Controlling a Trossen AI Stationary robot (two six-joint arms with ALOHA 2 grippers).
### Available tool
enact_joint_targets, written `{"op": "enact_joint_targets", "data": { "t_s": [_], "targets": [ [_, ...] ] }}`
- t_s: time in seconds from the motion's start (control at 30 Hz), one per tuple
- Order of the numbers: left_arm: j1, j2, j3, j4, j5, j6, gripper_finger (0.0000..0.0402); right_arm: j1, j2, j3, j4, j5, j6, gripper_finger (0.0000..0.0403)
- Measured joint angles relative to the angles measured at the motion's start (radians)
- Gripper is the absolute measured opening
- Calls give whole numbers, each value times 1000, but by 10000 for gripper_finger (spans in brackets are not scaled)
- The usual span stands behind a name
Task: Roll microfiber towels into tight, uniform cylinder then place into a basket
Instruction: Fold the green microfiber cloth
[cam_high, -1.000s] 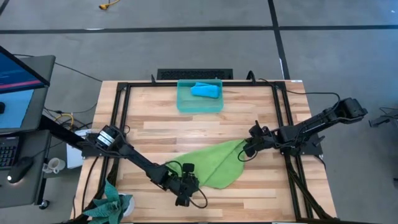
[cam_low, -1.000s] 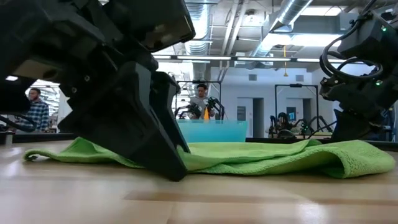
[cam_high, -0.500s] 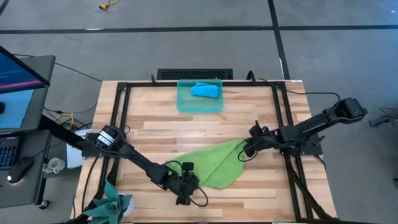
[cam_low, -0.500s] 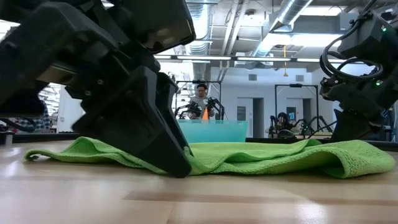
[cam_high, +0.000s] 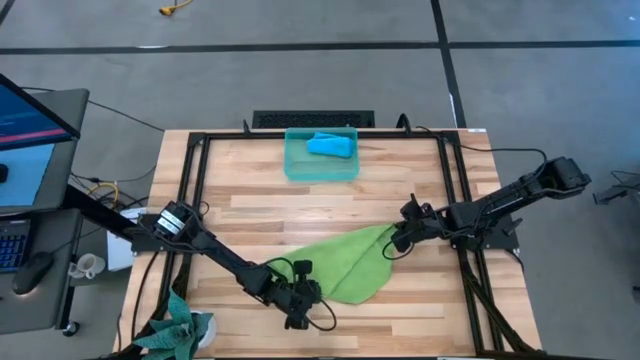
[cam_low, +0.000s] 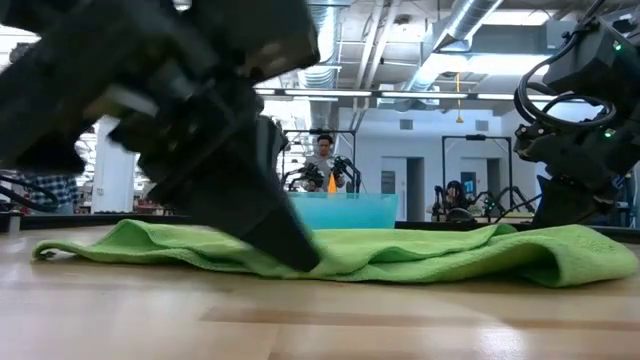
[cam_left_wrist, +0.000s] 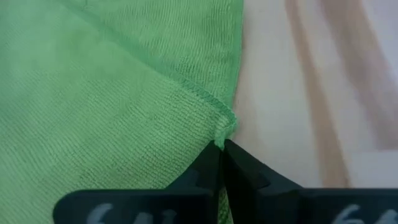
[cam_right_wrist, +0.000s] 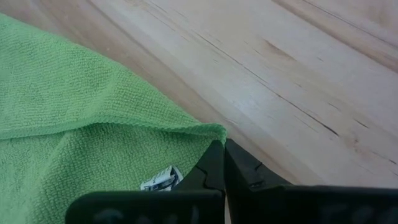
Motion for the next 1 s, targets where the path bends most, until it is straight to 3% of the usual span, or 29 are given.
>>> {"op": "enact_joint_targets", "data": {
  "t_s": [0.17,0.43,0.7,1.0],
  "targets": [
    [-7,0,68,-64,-4,36,3,0,0,-1,8,-1,-65,14],
    [-33,0,261,-514,-155,-1,1,23,-1,9,30,-20,-157,8],
    [-66,0,492,-918,-320,-57,0,154,0,115,34,-14,-240,5],
    [-72,-1,643,-1257,-424,-139,0,290,-1,239,-26,78,-298,4]
  ]
}}
